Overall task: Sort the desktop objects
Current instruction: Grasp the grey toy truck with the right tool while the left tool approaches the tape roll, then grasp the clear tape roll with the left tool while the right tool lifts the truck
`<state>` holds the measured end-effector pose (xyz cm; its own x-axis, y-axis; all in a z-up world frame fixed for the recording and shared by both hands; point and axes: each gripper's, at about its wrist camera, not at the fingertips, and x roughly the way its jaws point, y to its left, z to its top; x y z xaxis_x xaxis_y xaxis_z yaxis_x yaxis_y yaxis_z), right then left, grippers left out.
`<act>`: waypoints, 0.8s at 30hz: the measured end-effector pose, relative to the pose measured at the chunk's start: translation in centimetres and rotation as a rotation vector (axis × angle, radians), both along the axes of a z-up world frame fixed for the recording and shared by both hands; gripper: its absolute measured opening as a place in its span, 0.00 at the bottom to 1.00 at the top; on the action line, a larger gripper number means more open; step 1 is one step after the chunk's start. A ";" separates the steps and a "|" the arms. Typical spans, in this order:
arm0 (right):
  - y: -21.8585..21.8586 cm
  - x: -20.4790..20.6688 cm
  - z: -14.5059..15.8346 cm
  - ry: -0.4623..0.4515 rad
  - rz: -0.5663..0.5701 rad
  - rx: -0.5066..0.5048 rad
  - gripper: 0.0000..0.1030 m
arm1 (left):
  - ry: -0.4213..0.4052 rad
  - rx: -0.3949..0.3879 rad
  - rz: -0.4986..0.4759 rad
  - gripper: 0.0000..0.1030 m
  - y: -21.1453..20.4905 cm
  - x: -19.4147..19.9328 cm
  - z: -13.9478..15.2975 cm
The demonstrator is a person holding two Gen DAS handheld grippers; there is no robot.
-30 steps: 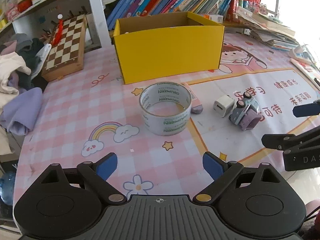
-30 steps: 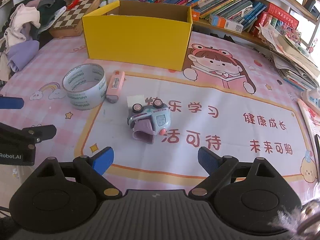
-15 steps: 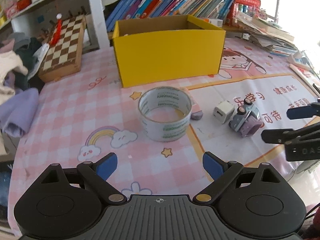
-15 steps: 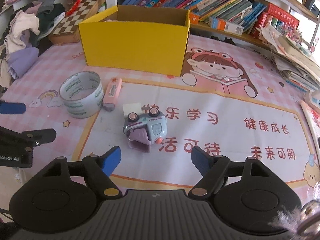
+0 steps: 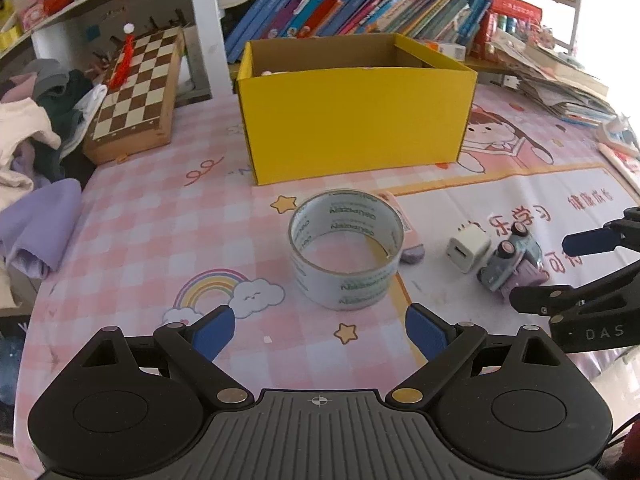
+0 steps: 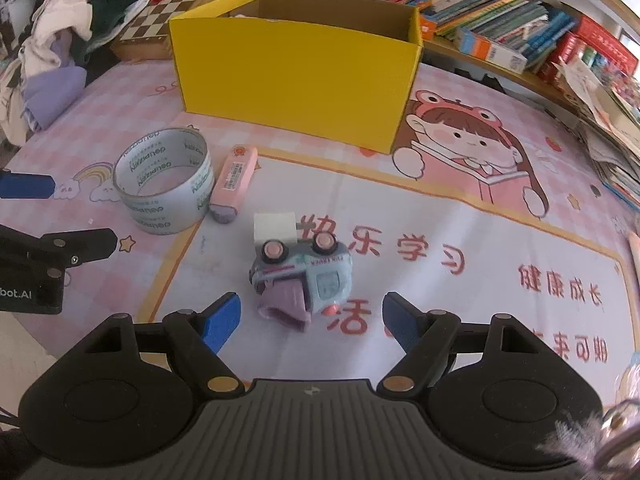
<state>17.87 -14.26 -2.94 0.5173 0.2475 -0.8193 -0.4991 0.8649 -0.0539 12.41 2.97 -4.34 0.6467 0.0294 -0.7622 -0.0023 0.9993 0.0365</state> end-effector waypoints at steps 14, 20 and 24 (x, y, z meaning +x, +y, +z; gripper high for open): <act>0.6 2.2 -0.9 0.043 0.068 -0.021 0.56 | 0.020 -0.015 0.032 0.92 -0.1 1.9 -0.8; 0.0 2.2 -0.5 0.026 0.068 -0.009 0.56 | 0.023 -0.001 0.012 0.92 -0.7 3.1 -1.0; -0.7 2.2 0.0 0.011 0.057 0.000 0.56 | 0.021 0.005 0.003 0.92 -0.9 3.8 -1.2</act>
<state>20.08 -14.93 -2.91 0.4938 0.2761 -0.8246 -0.5477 0.8353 -0.0484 16.25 2.05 -5.50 0.6307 0.0348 -0.7753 -0.0042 0.9991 0.0414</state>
